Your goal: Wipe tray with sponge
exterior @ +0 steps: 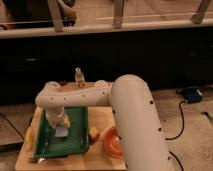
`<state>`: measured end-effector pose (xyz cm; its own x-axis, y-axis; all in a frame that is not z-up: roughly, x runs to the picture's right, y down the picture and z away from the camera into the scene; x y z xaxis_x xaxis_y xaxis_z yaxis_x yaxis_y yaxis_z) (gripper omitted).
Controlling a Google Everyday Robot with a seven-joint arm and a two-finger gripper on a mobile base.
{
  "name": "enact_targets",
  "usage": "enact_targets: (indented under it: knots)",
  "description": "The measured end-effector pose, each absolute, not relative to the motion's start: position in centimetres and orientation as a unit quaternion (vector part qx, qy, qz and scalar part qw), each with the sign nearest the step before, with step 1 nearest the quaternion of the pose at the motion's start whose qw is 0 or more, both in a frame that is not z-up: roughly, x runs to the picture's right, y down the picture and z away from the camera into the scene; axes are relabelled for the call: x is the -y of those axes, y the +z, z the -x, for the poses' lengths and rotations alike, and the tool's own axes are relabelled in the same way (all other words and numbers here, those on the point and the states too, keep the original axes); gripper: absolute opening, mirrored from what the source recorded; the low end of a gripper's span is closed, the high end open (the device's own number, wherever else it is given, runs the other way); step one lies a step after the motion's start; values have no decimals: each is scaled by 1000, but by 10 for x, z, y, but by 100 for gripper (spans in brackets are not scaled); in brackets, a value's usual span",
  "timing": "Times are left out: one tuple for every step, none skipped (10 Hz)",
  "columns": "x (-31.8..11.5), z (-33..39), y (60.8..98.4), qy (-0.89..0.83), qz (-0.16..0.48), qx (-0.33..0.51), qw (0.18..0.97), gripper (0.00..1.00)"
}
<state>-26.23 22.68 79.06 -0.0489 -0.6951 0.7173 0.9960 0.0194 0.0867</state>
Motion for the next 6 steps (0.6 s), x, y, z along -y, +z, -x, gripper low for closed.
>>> enact_targets:
  knots:
    - [-236, 263, 781, -659, 246, 310, 639, 0]
    - [-246, 258, 771, -661, 250, 311, 636, 0]
    - [-255, 246, 765, -658, 258, 309, 637, 0]
    - [-257, 234, 764, -652, 264, 305, 642, 0]
    - [-258, 222, 765, -646, 269, 300, 648, 0]
    - [-253, 204, 769, -638, 275, 288, 660, 0]
